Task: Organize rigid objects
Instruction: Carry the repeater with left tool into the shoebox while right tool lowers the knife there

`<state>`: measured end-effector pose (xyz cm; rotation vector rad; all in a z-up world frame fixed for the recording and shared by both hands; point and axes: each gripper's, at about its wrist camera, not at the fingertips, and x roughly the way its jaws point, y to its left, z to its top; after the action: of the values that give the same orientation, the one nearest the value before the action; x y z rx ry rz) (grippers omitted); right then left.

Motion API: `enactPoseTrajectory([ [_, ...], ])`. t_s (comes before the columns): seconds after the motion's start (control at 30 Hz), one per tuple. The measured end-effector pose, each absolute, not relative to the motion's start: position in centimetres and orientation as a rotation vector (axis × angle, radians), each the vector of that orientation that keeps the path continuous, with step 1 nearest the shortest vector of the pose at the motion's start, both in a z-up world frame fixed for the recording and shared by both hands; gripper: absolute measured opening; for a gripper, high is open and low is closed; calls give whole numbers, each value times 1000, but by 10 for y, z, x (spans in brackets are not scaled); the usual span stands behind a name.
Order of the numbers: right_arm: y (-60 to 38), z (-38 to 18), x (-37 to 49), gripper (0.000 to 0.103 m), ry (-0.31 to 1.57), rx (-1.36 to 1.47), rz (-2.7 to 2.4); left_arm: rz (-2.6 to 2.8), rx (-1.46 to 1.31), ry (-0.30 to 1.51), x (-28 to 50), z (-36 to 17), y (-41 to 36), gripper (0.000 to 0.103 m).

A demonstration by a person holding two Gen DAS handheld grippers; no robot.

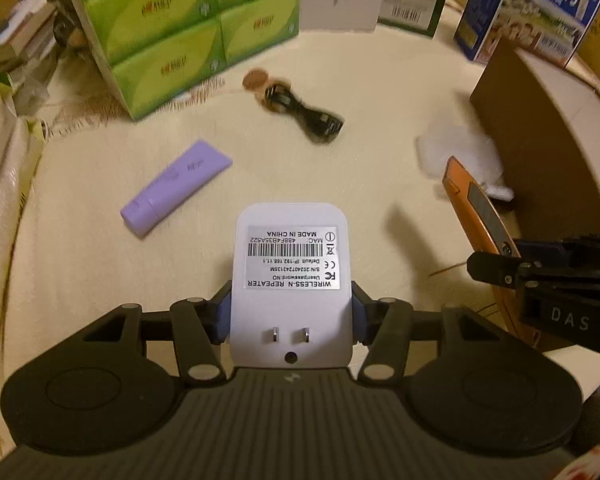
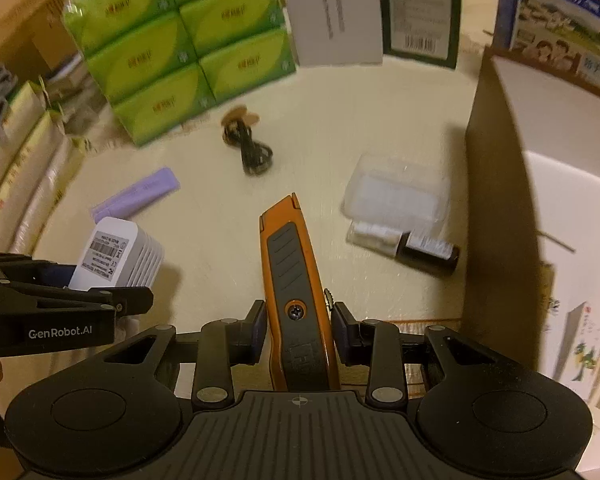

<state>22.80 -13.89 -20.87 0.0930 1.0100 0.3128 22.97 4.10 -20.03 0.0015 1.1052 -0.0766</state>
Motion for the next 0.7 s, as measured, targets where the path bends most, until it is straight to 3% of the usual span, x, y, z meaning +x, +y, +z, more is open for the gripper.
enactPoseTrajectory([
  [0.7, -313, -121, 183, 32, 868, 278, 24, -402, -4, 958, 236, -99, -112, 52],
])
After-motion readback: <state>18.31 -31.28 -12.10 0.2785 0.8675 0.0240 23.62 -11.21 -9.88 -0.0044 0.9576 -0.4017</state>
